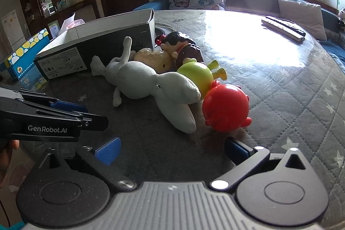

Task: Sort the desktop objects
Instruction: 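Move the left gripper toward the white plush rabbit's leg, then close the left gripper on the white plush rabbit's leg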

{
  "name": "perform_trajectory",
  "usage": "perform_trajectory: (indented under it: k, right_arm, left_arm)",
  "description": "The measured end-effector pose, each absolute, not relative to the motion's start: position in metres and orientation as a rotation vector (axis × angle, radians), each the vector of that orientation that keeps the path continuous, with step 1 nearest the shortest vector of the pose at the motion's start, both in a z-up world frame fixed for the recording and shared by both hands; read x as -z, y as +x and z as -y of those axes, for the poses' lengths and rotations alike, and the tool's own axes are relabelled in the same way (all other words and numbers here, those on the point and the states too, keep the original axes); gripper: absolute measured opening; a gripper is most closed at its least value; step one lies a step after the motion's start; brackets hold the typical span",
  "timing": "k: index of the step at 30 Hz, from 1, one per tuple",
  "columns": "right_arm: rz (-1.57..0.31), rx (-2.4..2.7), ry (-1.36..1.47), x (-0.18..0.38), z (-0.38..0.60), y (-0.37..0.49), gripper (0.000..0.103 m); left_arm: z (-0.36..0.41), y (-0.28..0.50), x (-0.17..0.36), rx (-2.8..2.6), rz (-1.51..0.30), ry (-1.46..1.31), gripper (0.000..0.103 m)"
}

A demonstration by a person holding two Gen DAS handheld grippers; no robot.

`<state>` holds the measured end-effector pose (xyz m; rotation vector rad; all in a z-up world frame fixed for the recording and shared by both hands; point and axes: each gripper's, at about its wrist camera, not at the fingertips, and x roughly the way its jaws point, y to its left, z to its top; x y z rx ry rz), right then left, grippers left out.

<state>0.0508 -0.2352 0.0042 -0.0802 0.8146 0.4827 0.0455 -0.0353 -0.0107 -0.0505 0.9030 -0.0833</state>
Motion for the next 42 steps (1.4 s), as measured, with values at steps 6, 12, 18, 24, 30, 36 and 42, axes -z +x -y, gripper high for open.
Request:
perform_trajectory:
  k: [6, 12, 18, 24, 30, 36, 42]
  right_arm:
    - [-0.819, -0.492, -0.077, -0.003, 0.235, 0.053, 0.103]
    - [-0.820, -0.500, -0.073, -0.004, 0.234, 0.055, 0.103]
    - [-0.817, -0.508, -0.069, -0.006, 0.233, 0.056, 0.103]
    - [-0.821, -0.510, -0.066, -0.007, 0.232, 0.058, 0.103]
    - [-0.821, -0.514, -0.064, -0.008, 0.231, 0.061, 0.103]
    - [-0.817, -0.514, -0.057, -0.011, 0.232, 0.064, 0.103]
    - [-0.808, -0.525, -0.060, -0.015, 0.229, 0.065, 0.103]
  left_arm:
    - [0.034, 0.049, 0.011, 0.086, -0.905, -0.054, 0.045]
    - [0.033, 0.054, 0.011, 0.090, -0.907, -0.057, 0.045]
    - [0.030, 0.058, 0.009, 0.089, -0.908, -0.067, 0.045]
    - [0.029, 0.062, 0.008, 0.091, -0.910, -0.072, 0.045]
    - [0.025, 0.067, 0.004, 0.088, -0.905, -0.081, 0.045]
    - [0.021, 0.073, 0.002, 0.084, -0.903, -0.090, 0.045]
    - [0.018, 0.076, 0.000, 0.087, -0.899, -0.099, 0.044]
